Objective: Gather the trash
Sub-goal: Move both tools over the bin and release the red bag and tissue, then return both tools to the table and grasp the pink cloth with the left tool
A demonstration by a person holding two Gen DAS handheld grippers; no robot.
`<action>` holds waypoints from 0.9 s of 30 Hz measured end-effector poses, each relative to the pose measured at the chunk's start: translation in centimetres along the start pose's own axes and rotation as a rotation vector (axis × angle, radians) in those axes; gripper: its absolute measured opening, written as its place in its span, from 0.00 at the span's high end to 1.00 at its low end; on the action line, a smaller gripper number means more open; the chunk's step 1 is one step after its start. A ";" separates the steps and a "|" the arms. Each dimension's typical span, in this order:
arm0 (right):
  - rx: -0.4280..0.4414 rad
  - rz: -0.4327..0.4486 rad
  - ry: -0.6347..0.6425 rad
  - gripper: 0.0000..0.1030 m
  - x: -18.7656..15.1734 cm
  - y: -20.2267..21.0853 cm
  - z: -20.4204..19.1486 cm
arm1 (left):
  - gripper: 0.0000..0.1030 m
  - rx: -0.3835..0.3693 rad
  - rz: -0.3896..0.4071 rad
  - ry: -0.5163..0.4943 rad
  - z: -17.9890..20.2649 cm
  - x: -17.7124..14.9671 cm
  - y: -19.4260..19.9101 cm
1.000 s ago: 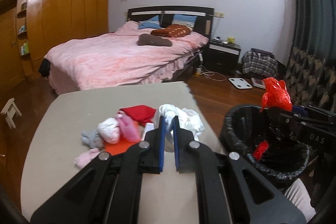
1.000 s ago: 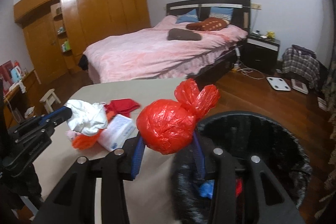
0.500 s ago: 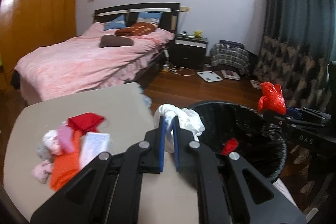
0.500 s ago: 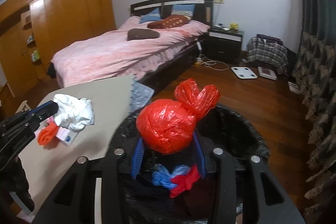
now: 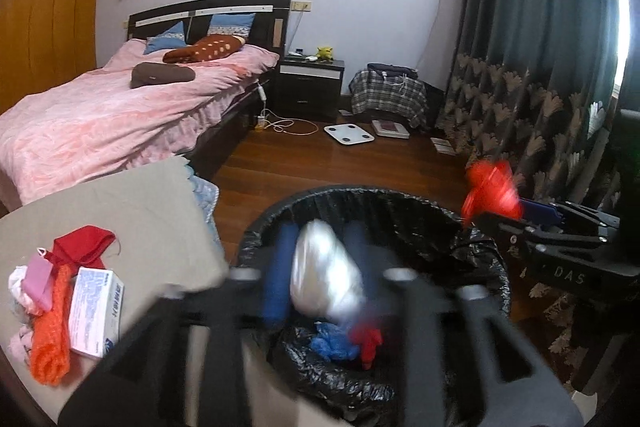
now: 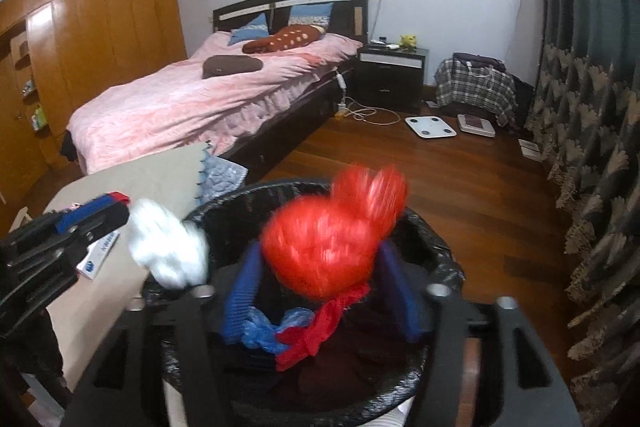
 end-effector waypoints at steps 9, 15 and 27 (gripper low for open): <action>-0.020 -0.003 0.007 0.05 -0.2 -0.2 -0.5 | 0.12 0.150 0.001 0.045 -4.1 -1.0 2.0; 0.013 -0.041 0.031 0.06 -0.7 -1.1 -3.8 | 0.09 0.252 -0.013 0.104 -8.1 -2.1 4.3; 0.185 -0.003 0.143 0.06 -0.2 -2.2 -14.9 | 0.09 0.499 0.011 0.169 -17.7 -4.7 11.2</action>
Point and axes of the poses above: each gripper's, at about its wrist camera, not at the fingertips, and y roughly against the way its jaws point, z to its right, x to its top, the point moved 5 cm from there along -y, roughly the way its jaws point, and after that the axes turned 1 degree about -z, right-handed, at the moved point
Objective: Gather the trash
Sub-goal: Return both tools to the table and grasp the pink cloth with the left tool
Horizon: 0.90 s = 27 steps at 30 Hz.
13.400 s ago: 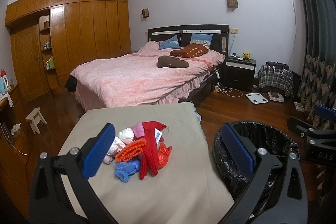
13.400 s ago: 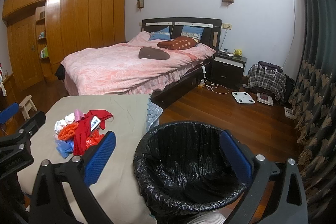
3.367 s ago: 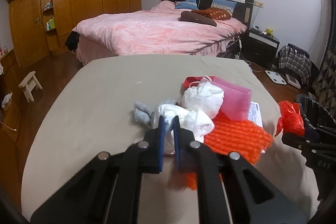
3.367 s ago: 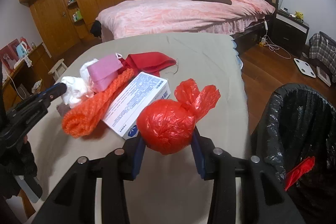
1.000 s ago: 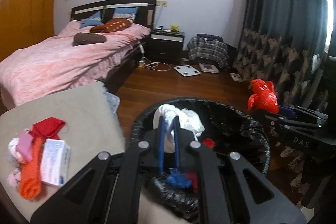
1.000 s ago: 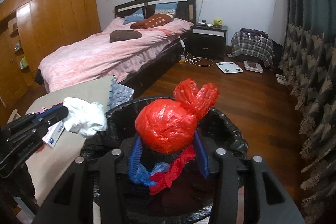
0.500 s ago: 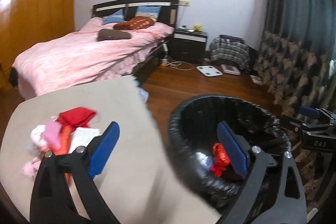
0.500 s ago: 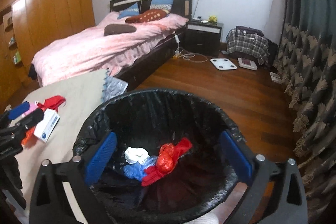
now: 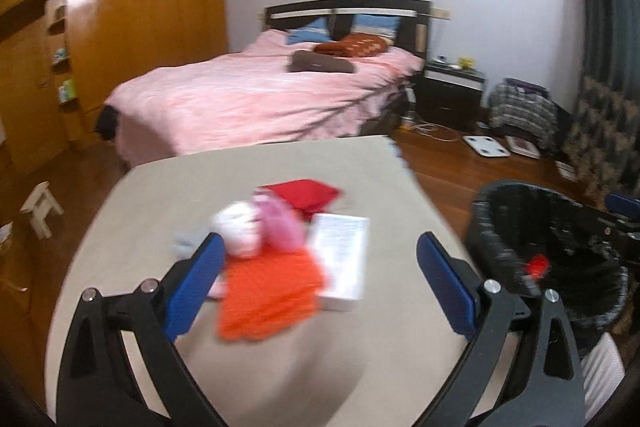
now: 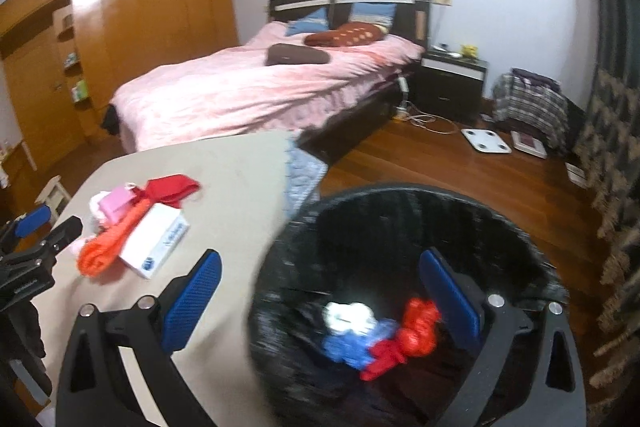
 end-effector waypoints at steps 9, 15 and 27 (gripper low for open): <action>0.088 -0.016 0.084 0.06 -0.5 -3.2 -6.8 | 0.10 0.175 -0.046 0.087 -9.1 -2.3 -0.7; 0.111 -0.032 0.124 0.06 -0.9 -5.2 -9.5 | 0.22 0.208 -0.112 0.125 -12.3 -4.0 -2.7; 0.112 -0.086 0.174 0.06 -2.3 -7.6 -11.7 | 0.41 0.159 -0.214 0.132 -13.6 -6.4 -7.2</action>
Point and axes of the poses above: each gripper's, at about its wrist camera, not at the fingertips, and y roughly against the way its jaws point, z to its right, x to its top, the point moved 5 cm from there along -y, roughly the way its jaws point, and after that the axes turned 1 degree about -z, right-handed, at the moved point
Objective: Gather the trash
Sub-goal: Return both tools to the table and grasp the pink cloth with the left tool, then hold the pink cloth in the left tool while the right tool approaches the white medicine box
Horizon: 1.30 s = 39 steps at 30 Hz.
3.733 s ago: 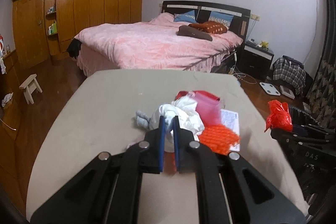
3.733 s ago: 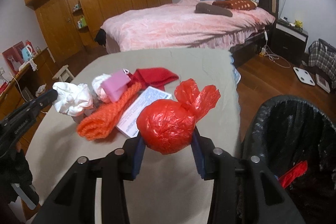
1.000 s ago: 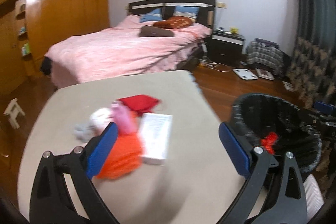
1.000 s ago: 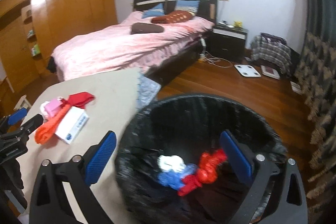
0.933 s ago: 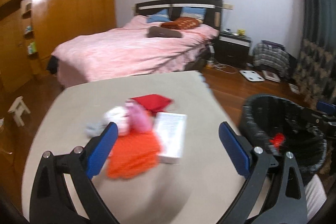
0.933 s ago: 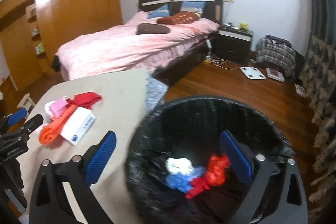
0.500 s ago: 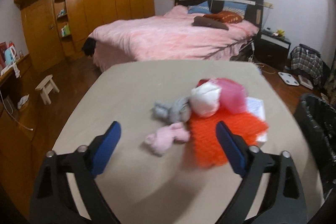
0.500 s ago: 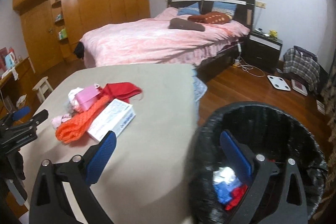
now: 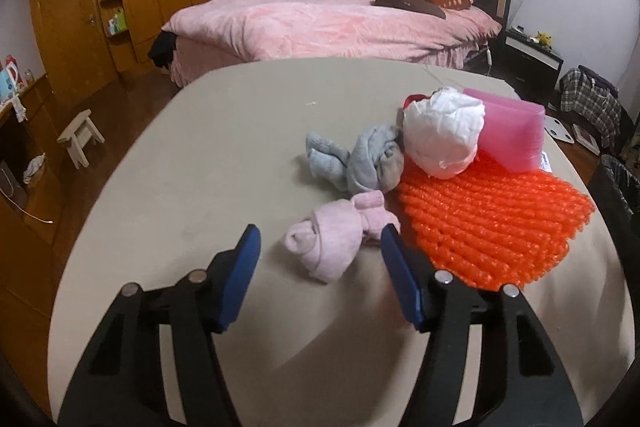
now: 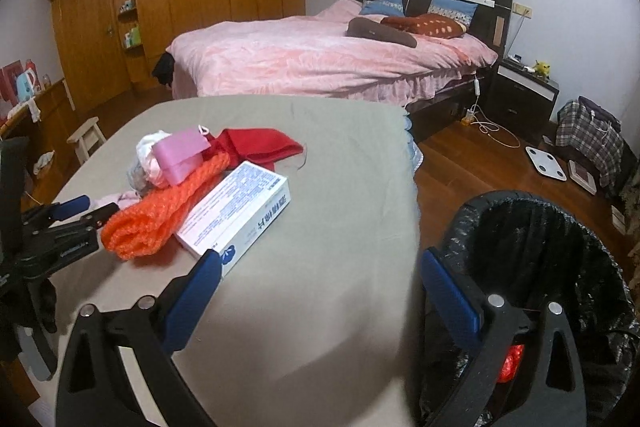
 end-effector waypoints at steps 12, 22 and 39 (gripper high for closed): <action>0.024 -0.053 0.017 0.06 -0.3 -2.3 -1.7 | 0.71 -0.101 -0.044 0.006 1.0 0.0 -1.9; 0.071 -0.112 0.036 0.06 -0.9 -5.3 -4.3 | 0.73 -0.081 -0.032 0.061 -0.6 -1.4 0.1; -0.092 -0.175 0.022 0.06 -1.0 -7.1 -0.6 | 0.73 -0.038 -0.037 0.062 -1.5 -1.7 0.4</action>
Point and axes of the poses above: each gripper's, at about its wrist camera, not at the fingertips, and y roughly against the way its jaws point, z to its right, x to its top, the point moved 5 cm from there along -y, roughly the way its jaws point, and after that the axes turned 1 degree about -z, right-handed, at the moved point
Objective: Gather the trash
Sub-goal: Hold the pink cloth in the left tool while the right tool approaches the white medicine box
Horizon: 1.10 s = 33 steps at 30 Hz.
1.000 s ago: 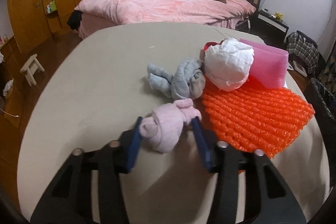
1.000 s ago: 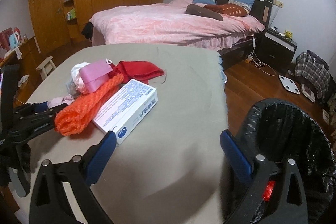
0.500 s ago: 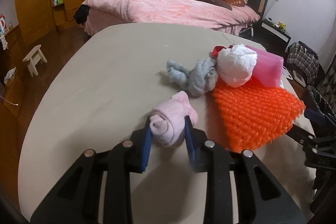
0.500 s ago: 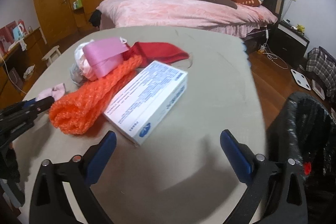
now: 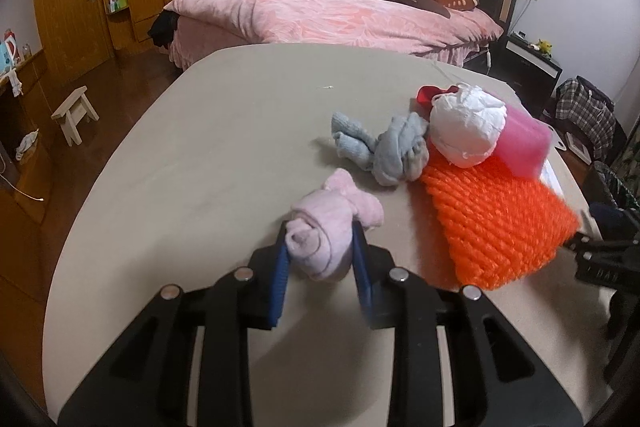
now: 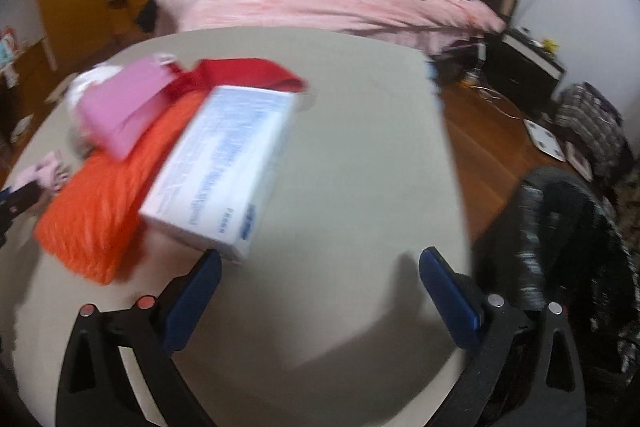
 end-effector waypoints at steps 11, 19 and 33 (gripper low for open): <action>0.129 0.047 0.031 0.06 2.1 0.7 -3.6 | 0.73 0.015 0.006 0.002 -0.6 0.3 0.1; 0.067 0.019 0.029 0.06 2.1 -0.2 -3.0 | 0.73 0.027 0.007 0.014 -1.5 0.4 0.1; 0.133 0.060 0.000 0.06 4.1 0.3 -4.3 | 0.73 0.043 0.020 0.024 -2.1 0.9 0.0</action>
Point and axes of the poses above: each gripper's, at about its wrist camera, not at the fingertips, and y roughly against the way its jaws point, z to its right, x to its top, the point moved 5 cm from there along -y, roughly the way its jaws point, and after that the axes turned 1 degree about -z, right-handed, at the moved point
